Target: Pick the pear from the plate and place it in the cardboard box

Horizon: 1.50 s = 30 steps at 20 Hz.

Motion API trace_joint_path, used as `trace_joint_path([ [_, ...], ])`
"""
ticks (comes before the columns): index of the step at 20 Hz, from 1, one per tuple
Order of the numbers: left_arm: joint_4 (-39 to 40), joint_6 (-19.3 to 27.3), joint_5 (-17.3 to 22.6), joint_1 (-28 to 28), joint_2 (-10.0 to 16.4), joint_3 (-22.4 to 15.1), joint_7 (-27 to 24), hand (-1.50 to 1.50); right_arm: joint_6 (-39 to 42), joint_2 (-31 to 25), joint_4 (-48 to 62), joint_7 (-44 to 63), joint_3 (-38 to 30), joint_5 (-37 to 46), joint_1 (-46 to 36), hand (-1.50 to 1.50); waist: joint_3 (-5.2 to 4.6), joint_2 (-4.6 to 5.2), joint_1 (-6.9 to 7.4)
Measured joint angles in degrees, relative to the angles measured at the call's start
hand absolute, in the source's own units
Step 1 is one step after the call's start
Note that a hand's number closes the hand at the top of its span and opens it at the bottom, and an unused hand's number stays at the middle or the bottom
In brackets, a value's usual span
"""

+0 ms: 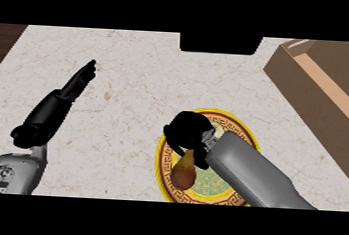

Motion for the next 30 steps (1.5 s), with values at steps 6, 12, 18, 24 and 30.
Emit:
trace_joint_path([
  [6,-0.15,0.26,-0.03,0.28,0.14,0.54,0.1,0.0,-12.55,-0.04,5.25,13.47,-18.16,-1.89,-0.08,1.5,0.09,0.65,-0.64],
  [12,0.43,-0.28,-0.29,-0.39,-0.27,0.14,-0.6,0.0,-27.71,1.87,9.9,20.29,-26.61,0.29,-4.11,1.5,0.02,0.77,0.41],
  [18,0.66,-1.12,0.08,-0.31,0.12,1.34,-0.41,0.0,-32.67,0.47,7.62,22.78,-28.06,4.27,-8.64,1.5,-0.04,0.4,0.08],
  [24,-0.61,-1.22,-0.33,1.13,0.18,1.6,-0.13,0.0,-34.93,-0.53,-0.16,32.08,-33.16,5.55,-10.59,1.5,-0.05,0.06,-0.54],
  [30,-0.64,-1.08,-0.5,0.84,-0.59,1.54,0.46,0.0,-38.15,-3.82,-3.37,40.41,-41.27,5.81,-12.26,1.5,-0.06,0.15,-0.56],
])
